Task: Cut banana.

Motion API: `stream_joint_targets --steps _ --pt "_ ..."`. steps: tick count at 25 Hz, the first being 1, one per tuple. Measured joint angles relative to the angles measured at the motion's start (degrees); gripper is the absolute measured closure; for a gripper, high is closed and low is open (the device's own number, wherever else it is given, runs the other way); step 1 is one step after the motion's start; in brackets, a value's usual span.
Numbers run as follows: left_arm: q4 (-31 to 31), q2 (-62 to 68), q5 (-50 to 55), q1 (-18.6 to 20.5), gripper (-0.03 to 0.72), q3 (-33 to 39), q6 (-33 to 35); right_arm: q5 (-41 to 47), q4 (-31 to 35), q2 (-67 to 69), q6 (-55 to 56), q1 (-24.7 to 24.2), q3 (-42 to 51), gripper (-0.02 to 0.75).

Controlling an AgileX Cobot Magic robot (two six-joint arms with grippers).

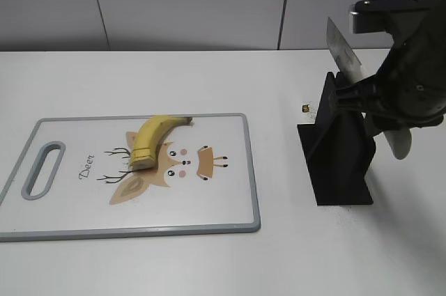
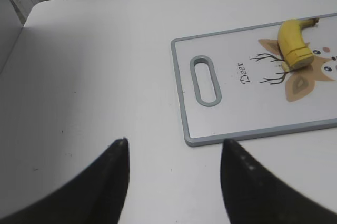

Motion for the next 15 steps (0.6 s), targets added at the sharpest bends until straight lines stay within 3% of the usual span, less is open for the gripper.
stream_joint_targets --steps 15 --pt "0.05 0.0 0.0 0.0 0.153 0.0 0.0 -0.57 0.2 -5.58 0.04 0.0 0.0 0.579"
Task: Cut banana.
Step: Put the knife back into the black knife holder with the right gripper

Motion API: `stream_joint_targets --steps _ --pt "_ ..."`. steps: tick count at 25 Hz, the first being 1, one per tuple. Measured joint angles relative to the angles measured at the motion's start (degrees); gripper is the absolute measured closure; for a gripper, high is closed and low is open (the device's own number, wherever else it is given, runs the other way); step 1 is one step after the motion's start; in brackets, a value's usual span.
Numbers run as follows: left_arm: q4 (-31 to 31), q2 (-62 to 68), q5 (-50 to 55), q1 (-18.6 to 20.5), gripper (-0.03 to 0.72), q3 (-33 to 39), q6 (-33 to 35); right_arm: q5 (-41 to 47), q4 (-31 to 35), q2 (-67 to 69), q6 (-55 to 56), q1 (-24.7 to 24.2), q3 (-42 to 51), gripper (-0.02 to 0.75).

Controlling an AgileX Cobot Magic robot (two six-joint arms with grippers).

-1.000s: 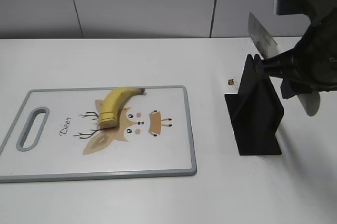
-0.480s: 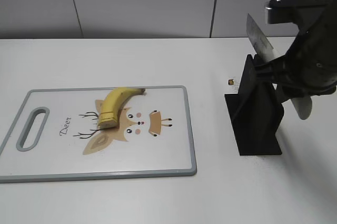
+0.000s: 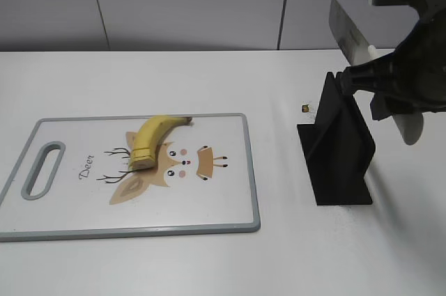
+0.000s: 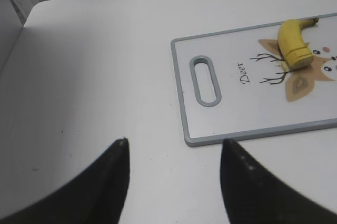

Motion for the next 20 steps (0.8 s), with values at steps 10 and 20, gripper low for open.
stream_joint_targets --steps 10,20 --pt "0.0 0.0 0.0 0.0 0.153 0.0 0.0 -0.09 3.04 8.05 -0.69 0.0 0.0 0.579" --pt "0.0 0.0 0.0 0.0 0.155 0.0 0.0 0.89 3.87 9.81 -1.21 0.0 -0.12 0.554"
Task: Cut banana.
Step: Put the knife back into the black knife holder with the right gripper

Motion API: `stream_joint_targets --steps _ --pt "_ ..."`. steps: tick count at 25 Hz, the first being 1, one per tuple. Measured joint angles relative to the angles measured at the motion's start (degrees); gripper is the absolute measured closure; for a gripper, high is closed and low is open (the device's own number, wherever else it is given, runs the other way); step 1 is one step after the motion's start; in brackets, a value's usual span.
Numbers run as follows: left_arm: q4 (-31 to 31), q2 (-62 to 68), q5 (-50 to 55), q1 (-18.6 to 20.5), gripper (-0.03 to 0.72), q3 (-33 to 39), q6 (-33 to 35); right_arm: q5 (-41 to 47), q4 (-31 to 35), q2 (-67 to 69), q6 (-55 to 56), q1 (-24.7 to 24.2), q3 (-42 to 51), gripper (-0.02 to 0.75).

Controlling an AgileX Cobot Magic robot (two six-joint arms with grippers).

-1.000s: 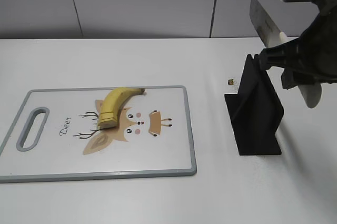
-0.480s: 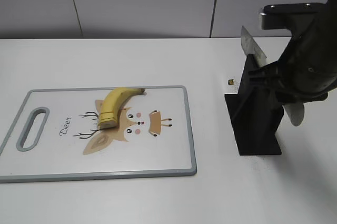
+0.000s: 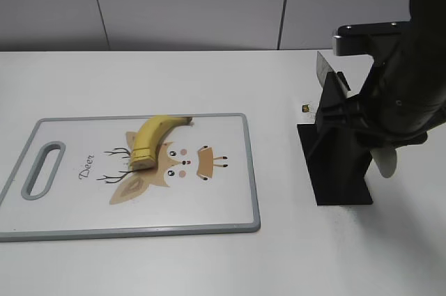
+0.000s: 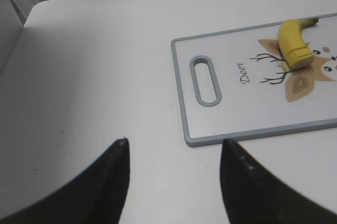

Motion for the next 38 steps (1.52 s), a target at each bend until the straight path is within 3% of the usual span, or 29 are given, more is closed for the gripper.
stream_joint_targets --steps 2,6,9,20,28,38 --pt "0.0 0.0 0.0 0.0 0.155 0.0 0.0 0.01 0.67 0.0 -0.63 0.0 -0.02 0.467" --pt "0.0 0.0 0.0 0.0 0.156 0.0 0.0 0.73 4.08 -0.38 -3.96 0.0 -0.02 0.192" --pt "0.0 0.0 0.0 0.0 0.155 0.0 0.0 0.79 5.09 -3.3 -5.02 0.0 -0.02 0.082" --pt "0.0 0.0 0.0 0.0 0.155 0.0 0.0 11.06 8.18 -23.71 -20.5 0.0 0.89 0.09" --pt "0.0 0.0 0.0 0.0 0.157 0.0 0.0 11.41 12.71 -43.64 -32.13 0.0 16.35 0.125" --pt "0.0 0.0 0.0 0.0 0.163 0.0 0.0 11.38 13.02 -74.48 -34.39 0.0 28.02 0.163"
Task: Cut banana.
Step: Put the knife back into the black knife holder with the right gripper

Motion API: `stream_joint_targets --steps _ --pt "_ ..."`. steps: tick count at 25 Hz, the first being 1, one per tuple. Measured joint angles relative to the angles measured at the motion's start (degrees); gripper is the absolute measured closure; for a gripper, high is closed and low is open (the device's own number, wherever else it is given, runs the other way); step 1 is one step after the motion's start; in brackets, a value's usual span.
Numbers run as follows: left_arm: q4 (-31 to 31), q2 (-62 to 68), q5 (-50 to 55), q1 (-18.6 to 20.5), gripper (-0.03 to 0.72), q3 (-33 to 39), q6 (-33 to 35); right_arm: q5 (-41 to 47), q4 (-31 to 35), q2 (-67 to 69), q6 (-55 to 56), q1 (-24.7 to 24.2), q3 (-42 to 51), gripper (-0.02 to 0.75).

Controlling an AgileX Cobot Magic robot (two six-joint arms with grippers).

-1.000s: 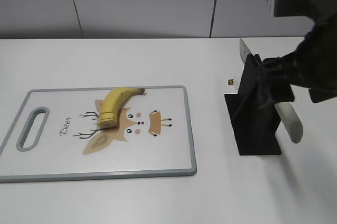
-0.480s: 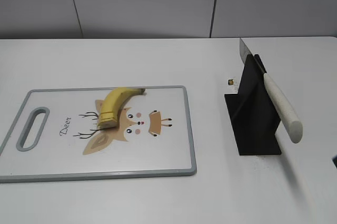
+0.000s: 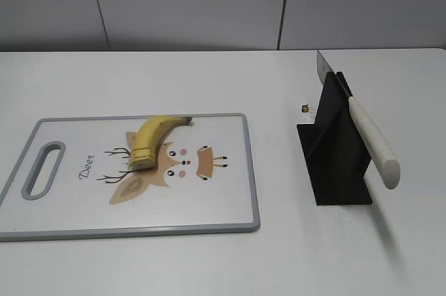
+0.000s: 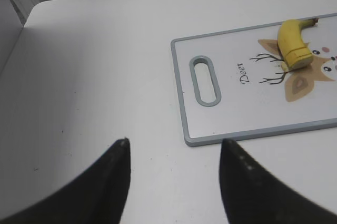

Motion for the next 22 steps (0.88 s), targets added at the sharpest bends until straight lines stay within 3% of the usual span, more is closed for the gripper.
stream_joint_targets --steps 14,22 --pt "0.0 0.0 0.0 0.0 0.174 0.0 0.0 -0.16 0.72 -14.86 -0.13 -1.51 0.05 0.167" --pt "0.0 0.0 0.0 0.0 0.177 0.0 0.0 -0.16 0.72 -15.09 -0.2 -18.17 0.05 0.168"
